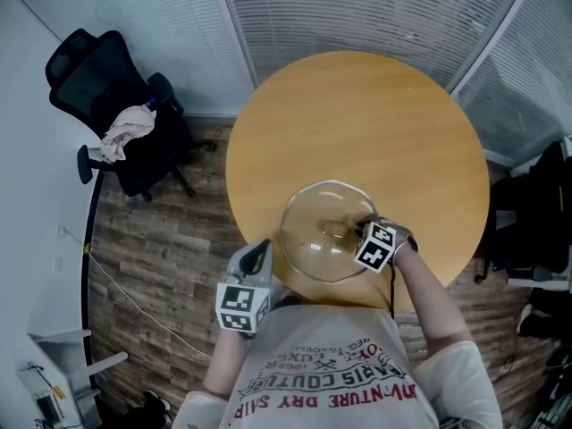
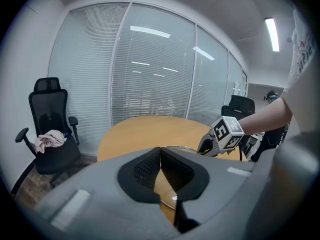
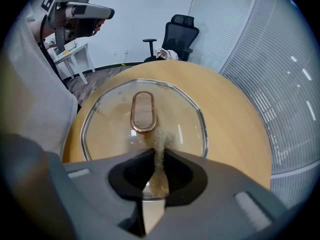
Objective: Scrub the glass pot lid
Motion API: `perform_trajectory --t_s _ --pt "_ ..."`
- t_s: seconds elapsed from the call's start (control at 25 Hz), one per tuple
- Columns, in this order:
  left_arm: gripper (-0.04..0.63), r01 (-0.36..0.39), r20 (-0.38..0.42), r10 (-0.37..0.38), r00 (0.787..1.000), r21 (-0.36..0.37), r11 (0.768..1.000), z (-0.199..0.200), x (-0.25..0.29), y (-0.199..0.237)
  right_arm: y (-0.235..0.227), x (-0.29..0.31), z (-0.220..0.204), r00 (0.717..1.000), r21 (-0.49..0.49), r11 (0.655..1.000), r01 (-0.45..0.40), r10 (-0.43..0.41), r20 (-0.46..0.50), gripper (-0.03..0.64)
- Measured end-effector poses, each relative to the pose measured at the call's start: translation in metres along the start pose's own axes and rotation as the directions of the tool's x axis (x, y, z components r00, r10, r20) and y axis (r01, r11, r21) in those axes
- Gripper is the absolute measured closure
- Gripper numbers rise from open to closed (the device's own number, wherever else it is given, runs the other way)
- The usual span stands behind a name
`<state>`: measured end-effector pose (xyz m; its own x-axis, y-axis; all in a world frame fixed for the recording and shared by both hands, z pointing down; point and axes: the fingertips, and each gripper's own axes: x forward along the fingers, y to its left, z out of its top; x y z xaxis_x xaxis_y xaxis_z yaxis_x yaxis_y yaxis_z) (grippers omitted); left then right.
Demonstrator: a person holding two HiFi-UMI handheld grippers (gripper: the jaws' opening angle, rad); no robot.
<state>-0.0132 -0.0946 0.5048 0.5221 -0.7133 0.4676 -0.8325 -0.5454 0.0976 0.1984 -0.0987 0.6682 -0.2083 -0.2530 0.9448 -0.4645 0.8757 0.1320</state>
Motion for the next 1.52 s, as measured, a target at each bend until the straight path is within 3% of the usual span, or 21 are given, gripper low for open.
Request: perform_trajectory --t_s 0.76,0.92,1.32,1.52 --pt "0.588 0.154 -0.004 -0.155 0.988 0.072 0.985 -0.010 -0.023 0.011 0.069 -0.007 0.008 0.991 0.222 0.967 0.126 -0.115 -0.062 0.563" --pt "0.588 0.164 -0.012 -0.163 0.986 0.082 0.983 -0.016 -0.033 0.019 0.079 -0.004 0.019 0.988 0.247 0.957 0.153 -0.139 -0.074 0.563" --pt "0.588 0.150 -0.016 -0.149 0.989 0.084 0.985 -0.024 -0.052 0.040 0.099 0.001 0.056 0.993 0.259 0.958 0.120 -0.116 -0.030 0.563" --pt "0.587 0.160 -0.021 -0.159 0.987 0.094 0.983 -0.022 -0.048 0.033 0.094 -0.008 0.047 0.992 0.336 0.934 0.118 -0.123 -0.009 0.563"
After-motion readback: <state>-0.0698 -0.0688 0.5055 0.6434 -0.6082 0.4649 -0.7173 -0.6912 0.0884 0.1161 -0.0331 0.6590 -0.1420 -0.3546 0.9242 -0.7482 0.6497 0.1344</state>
